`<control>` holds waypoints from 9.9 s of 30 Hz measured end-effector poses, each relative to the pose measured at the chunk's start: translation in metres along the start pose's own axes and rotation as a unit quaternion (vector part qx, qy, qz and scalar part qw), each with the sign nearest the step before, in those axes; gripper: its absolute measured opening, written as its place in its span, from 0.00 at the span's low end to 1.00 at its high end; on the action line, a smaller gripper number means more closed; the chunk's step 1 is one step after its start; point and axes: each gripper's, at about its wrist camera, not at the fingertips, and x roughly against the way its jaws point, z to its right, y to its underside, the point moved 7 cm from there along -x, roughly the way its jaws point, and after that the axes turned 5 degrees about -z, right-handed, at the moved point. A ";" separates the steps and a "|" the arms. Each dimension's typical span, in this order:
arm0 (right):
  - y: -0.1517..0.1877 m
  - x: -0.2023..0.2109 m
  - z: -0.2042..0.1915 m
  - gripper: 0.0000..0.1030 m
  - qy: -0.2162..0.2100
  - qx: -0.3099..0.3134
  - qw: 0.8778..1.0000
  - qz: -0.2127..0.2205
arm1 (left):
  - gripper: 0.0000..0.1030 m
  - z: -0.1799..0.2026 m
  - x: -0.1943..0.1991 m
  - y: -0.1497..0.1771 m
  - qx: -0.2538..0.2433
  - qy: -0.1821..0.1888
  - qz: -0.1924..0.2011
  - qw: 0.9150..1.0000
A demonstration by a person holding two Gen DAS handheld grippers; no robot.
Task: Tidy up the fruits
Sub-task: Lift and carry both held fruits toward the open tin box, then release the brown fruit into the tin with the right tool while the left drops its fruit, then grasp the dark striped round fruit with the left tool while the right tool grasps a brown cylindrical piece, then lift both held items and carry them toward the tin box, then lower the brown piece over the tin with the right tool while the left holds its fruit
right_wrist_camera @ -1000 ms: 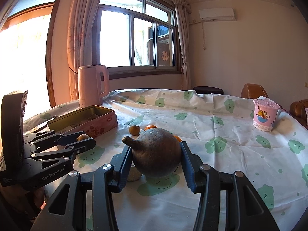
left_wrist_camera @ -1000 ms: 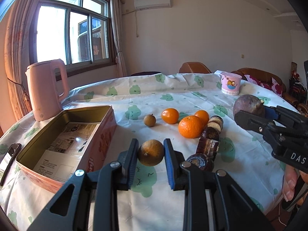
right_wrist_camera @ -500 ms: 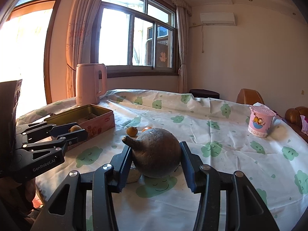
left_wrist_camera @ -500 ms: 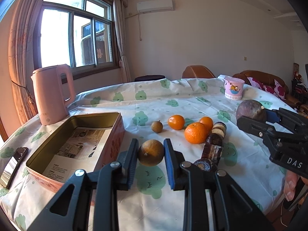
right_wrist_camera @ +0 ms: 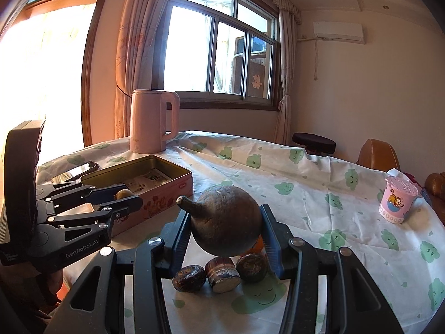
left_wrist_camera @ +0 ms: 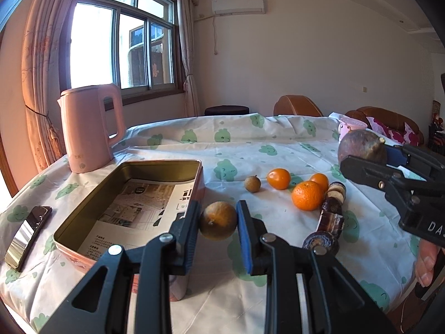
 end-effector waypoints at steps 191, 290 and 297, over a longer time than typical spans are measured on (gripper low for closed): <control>0.043 -0.020 0.001 0.34 -0.019 0.009 0.998 -0.052 | 0.36 0.034 -0.018 0.004 -0.005 0.070 -0.012 0.997; -0.091 -0.084 -0.101 0.34 -0.141 0.072 0.987 -0.010 | 0.36 -0.140 -0.028 -0.040 0.055 -0.056 -0.014 0.997; -0.070 -0.102 -0.116 0.34 -0.160 0.066 0.984 -0.038 | 0.36 -0.142 -0.037 -0.034 0.053 -0.059 -0.031 0.996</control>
